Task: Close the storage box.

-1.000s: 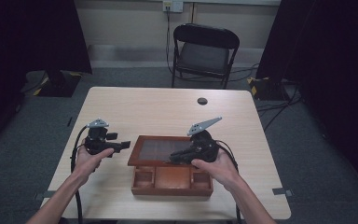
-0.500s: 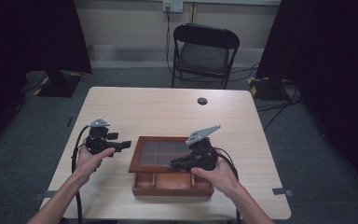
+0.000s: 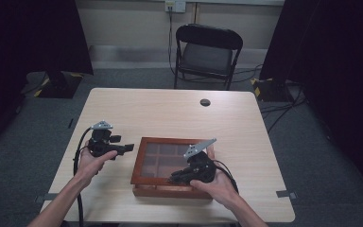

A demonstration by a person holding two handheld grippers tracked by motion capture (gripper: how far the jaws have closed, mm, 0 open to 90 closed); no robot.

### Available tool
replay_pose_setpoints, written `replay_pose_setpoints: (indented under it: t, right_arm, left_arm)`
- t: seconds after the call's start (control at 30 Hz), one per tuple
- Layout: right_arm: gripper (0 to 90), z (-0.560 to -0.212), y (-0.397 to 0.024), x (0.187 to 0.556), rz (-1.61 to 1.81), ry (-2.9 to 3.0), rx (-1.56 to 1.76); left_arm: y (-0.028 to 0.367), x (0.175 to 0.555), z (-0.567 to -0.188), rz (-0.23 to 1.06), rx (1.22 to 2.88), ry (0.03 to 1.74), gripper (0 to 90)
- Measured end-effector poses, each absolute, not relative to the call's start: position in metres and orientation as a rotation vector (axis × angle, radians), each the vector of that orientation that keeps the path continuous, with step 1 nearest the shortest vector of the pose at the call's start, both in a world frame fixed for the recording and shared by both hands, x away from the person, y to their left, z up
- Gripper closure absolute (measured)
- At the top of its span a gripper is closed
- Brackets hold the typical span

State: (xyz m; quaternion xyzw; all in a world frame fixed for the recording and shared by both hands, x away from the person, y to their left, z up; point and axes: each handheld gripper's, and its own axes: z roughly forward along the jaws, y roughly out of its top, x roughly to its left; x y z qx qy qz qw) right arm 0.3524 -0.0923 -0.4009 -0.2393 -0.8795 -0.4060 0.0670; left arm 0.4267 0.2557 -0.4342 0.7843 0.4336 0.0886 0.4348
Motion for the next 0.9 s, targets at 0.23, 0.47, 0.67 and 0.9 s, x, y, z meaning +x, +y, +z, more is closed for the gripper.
replay_pose_setpoints:
  t: [0.23, 0.47, 0.67, 0.9]
  right_arm:
    - [81.6, -0.414, -0.087, 0.351, -1.161, -2.673, -0.716]
    - [81.7, -0.424, -0.083, 0.351, -1.113, -2.67, -0.724]
    - [82.1, -0.428, -0.083, 0.353, -1.113, -2.653, -0.731]
    - [66.3, -0.422, -0.091, 0.358, -1.185, -2.621, -0.818]
  left_arm:
    - [0.254, 0.426, -0.435, 0.215, 1.959, 1.077, 20.9]
    - [0.253, 0.426, -0.436, 0.206, 1.97, 1.069, 20.9]
    - [0.253, 0.426, -0.436, 0.208, 1.976, 1.07, 20.9]
    - [0.252, 0.426, -0.436, 0.196, 1.98, 1.069, 20.9]
